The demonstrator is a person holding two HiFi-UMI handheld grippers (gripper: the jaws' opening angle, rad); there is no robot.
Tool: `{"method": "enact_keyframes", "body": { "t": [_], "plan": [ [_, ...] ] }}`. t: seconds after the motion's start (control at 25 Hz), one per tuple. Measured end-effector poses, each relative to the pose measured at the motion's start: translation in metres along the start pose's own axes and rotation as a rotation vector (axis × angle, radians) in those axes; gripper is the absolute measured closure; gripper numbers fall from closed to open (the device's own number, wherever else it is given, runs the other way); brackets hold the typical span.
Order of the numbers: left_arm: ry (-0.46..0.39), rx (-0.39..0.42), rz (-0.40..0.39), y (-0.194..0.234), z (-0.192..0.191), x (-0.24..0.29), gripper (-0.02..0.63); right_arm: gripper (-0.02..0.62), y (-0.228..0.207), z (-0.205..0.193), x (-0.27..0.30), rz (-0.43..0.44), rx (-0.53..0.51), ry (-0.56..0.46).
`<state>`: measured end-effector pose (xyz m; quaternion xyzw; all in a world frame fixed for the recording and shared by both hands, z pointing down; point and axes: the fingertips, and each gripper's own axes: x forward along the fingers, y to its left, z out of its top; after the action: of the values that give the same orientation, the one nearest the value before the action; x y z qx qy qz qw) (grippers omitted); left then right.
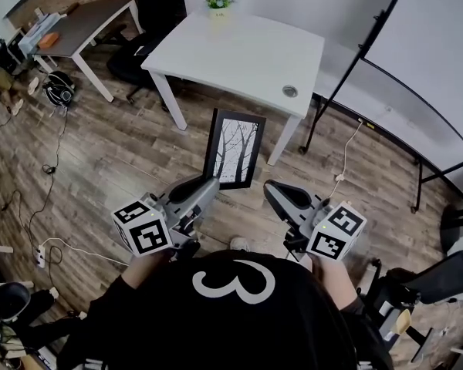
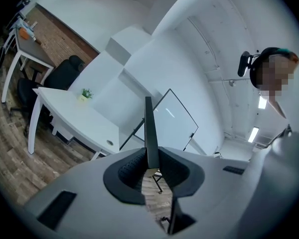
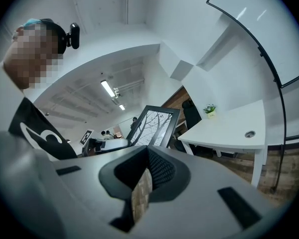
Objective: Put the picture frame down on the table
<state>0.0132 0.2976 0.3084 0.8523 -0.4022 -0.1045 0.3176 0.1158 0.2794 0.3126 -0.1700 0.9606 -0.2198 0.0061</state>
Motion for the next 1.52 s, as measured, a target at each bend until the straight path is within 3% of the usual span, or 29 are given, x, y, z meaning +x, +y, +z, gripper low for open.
{"method": "enact_keyframes", "body": {
  "t": [0.2, 0.68, 1.2, 1.52],
  "plan": [
    [0.003, 0.014, 0.005, 0.005, 0.011, 0.04, 0.525, 0.572, -0.04, 0.018, 0.0, 0.023, 0.008, -0.004],
    [-0.055, 0.017, 0.036, 0.009, 0.014, 0.05, 0.526, 0.572, -0.054, 0.028, -0.002, 0.069, -0.039, -0.009],
    [-0.079, 0.028, -0.003, 0.022, 0.015, 0.058, 0.526, 0.572, -0.066, 0.023, 0.003, 0.039, -0.068, -0.005],
    [-0.033, -0.02, -0.018, 0.086, 0.064, 0.094, 0.526, 0.572, -0.118, 0.051, 0.059, -0.011, -0.042, -0.002]
  ]
}}
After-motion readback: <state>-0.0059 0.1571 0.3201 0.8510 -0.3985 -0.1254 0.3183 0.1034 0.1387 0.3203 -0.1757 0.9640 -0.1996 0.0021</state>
